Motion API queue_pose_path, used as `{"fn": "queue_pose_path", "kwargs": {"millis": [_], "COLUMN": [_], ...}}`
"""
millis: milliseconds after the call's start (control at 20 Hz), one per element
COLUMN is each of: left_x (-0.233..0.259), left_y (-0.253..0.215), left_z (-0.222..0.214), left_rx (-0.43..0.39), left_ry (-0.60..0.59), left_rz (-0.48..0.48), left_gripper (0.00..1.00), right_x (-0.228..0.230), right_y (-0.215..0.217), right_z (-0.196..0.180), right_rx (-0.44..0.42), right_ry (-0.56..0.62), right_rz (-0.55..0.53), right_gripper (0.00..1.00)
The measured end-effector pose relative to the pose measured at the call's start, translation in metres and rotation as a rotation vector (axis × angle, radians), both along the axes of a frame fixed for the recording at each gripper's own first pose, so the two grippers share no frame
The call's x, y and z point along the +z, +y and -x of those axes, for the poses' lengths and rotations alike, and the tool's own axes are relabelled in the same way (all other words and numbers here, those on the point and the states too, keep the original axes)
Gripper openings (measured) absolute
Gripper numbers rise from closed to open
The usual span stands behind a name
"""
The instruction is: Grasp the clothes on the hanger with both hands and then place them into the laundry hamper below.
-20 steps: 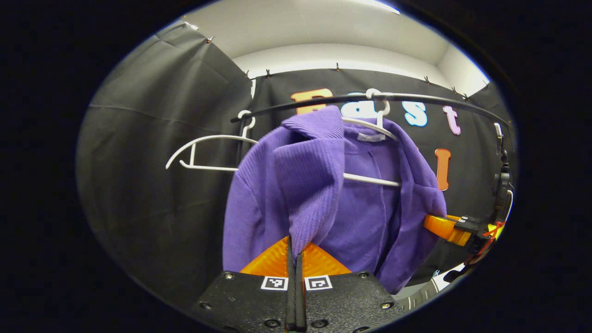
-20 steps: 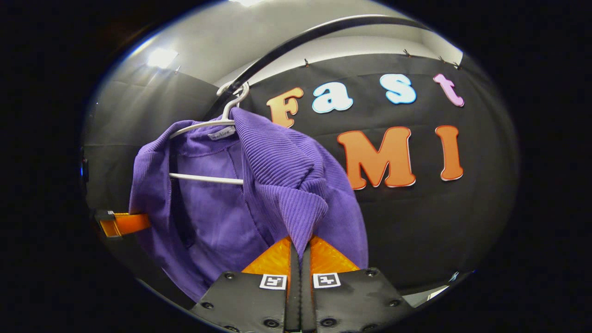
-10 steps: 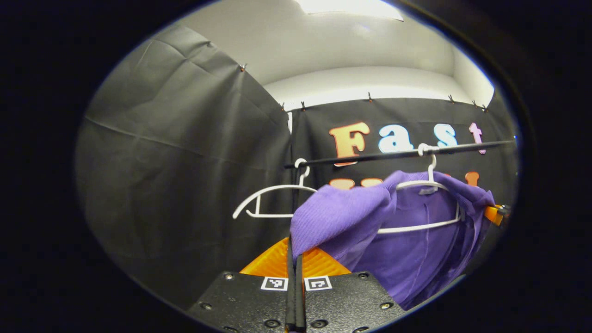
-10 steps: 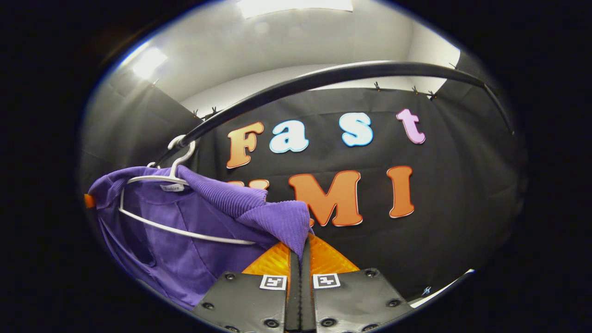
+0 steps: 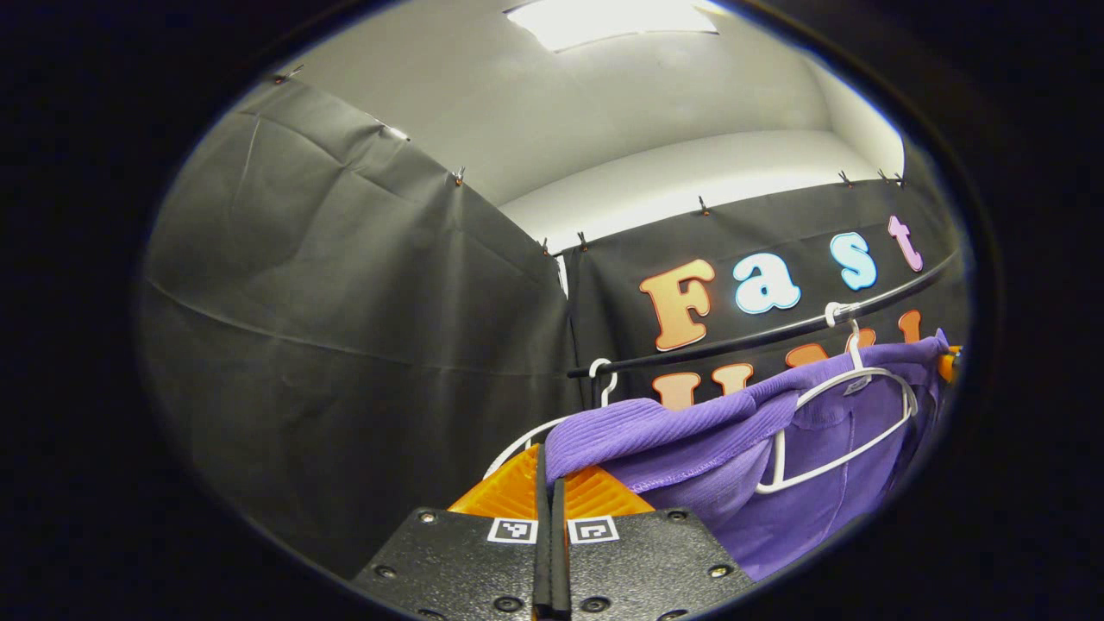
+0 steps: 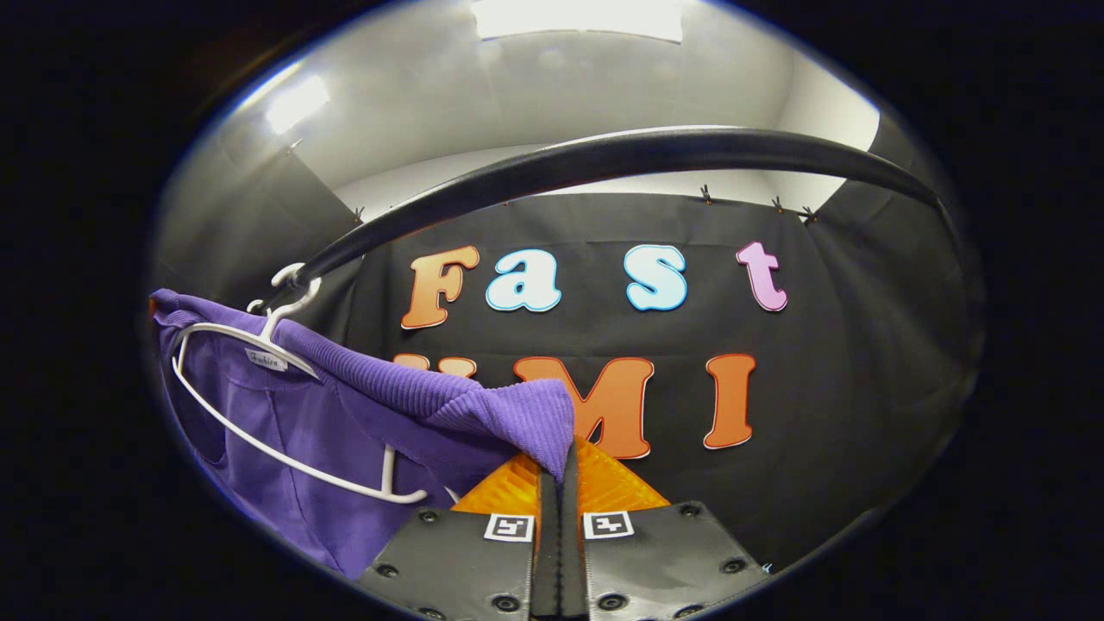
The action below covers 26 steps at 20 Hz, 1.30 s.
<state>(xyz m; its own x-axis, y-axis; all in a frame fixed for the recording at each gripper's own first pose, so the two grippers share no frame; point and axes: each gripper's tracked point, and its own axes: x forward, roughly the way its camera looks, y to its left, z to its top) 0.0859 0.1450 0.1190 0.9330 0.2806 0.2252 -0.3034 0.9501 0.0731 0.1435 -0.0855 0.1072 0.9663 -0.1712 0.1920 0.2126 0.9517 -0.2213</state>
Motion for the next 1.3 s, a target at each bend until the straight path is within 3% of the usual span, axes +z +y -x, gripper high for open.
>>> {"fn": "queue_pose_path", "kwargs": {"millis": [400,500,550,750,1150,1200,1300], "left_x": [-0.004,-0.002,-0.001,0.002,-0.022,-0.022,-0.022], "left_y": [0.009,0.009,0.01,0.014,0.017,0.018,0.018], "left_z": [-0.021,-0.027,-0.025,-0.038,-0.059,-0.06,-0.063], "left_rx": [0.015,0.004,0.006,0.024,0.018,0.02,0.019], "left_ry": [0.031,0.035,0.038,0.027,0.053,0.053,0.052], "left_rz": [-0.019,-0.032,-0.038,-0.052,-0.005,-0.011,-0.012], "left_gripper": [0.0,0.0,0.0,0.0,0.0,0.0,0.0], "right_x": [-0.021,-0.02,-0.02,-0.024,-0.057,-0.062,-0.066], "right_y": [0.0,-0.006,-0.007,-0.008,-0.008,-0.008,-0.008], "right_z": [-0.032,-0.043,-0.044,-0.054,-0.05,-0.049,-0.056], "right_rx": [0.042,0.042,0.039,0.025,0.025,0.028,0.044], "right_ry": [0.07,0.06,0.062,0.039,0.069,0.072,0.073], "right_rz": [-0.05,-0.044,-0.033,0.031,-0.005,-0.006,-0.005], "right_gripper": [0.07,0.02,0.07,0.07,0.07,0.02,0.07]}}
